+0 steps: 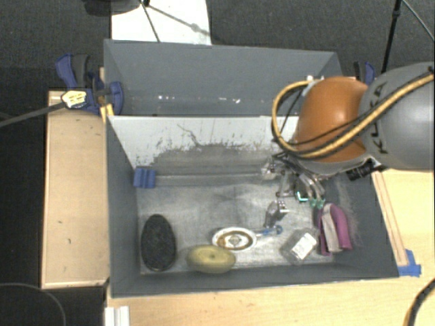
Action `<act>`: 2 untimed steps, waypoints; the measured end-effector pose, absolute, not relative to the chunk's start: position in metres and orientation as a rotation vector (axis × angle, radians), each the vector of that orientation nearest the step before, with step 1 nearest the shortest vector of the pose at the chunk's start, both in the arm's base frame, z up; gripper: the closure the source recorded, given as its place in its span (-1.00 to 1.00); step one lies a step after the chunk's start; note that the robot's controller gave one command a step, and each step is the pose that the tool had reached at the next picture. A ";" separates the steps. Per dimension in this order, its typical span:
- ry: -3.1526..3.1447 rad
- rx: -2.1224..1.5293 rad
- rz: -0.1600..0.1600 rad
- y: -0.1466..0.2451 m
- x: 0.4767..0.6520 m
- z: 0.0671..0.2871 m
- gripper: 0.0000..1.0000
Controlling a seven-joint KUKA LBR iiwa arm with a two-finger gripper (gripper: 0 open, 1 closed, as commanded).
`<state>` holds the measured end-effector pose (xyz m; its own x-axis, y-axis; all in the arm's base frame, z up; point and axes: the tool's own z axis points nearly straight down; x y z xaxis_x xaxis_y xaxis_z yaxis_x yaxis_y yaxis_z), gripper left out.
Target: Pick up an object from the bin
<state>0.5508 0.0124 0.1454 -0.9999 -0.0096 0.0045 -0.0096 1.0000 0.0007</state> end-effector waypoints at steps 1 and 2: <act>-3.154 0.208 0.000 0.023 0.482 0.073 -1.00; -3.148 -0.005 0.003 -0.036 0.502 0.102 -1.00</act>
Offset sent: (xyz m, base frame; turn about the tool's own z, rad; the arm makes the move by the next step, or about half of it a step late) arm -0.0738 0.0105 -0.0754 -0.1243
